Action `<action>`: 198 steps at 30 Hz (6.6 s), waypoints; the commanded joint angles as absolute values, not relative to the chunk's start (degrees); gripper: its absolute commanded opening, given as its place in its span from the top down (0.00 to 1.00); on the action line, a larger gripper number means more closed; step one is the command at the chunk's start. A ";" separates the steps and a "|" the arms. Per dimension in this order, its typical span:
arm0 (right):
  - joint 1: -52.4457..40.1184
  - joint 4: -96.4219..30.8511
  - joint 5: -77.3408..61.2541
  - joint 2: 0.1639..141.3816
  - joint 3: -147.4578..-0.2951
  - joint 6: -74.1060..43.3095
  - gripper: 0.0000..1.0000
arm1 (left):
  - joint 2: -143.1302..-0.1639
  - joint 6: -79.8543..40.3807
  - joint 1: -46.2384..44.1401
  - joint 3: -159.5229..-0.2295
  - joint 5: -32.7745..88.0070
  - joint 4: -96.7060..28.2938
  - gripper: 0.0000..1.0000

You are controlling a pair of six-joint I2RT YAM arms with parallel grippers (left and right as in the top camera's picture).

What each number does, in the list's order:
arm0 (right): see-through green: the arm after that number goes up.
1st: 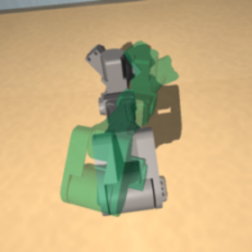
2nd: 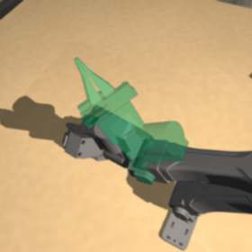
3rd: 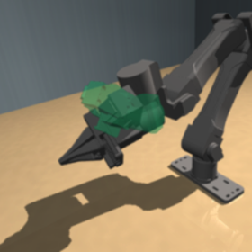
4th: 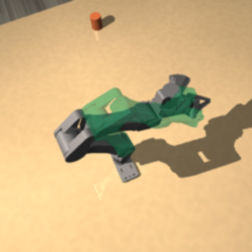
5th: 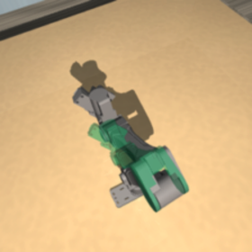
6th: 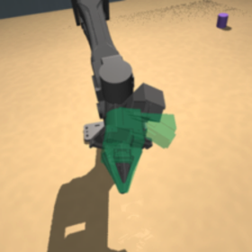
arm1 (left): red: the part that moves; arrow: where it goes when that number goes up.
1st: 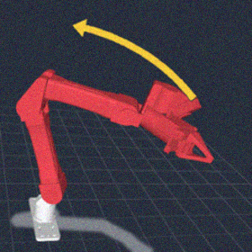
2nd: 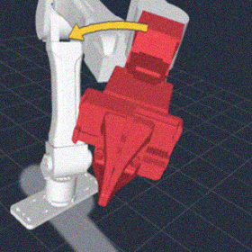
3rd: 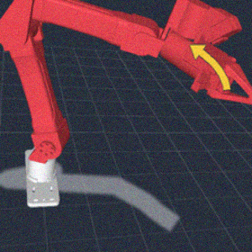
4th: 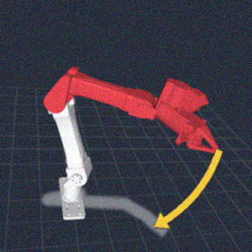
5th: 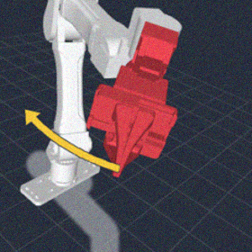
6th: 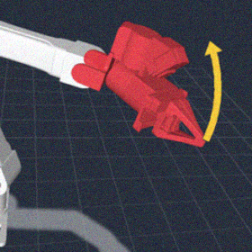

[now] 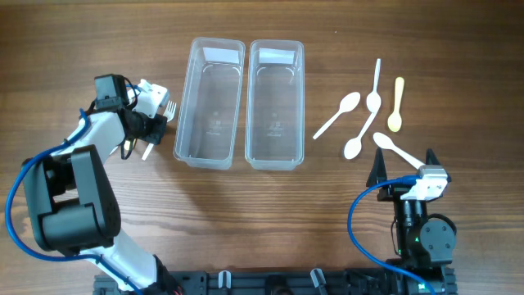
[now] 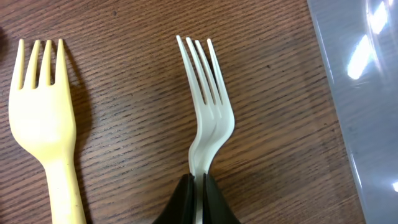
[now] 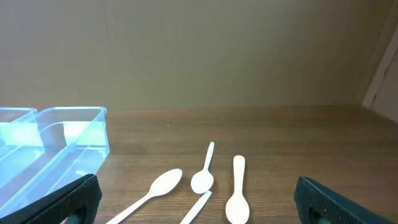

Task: Pack container
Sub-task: 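Carry the white fork into the left container and release it, then return the left gripper to the forks and grasp the yellow fork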

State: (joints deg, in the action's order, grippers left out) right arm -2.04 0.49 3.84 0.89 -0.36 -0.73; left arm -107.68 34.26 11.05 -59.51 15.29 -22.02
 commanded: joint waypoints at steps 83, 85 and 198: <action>-1.80 0.82 2.92 0.43 -0.30 -0.14 0.00 | -95.26 11.66 -9.98 -79.57 -19.88 -36.67 0.00; -1.80 0.80 2.92 0.43 -0.30 -0.14 0.00 | -95.24 11.57 -6.02 -79.57 -18.22 -37.85 0.00; -1.80 0.82 2.92 0.43 -0.30 -0.14 0.00 | -105.89 20.60 9.89 -77.67 3.49 -36.58 0.38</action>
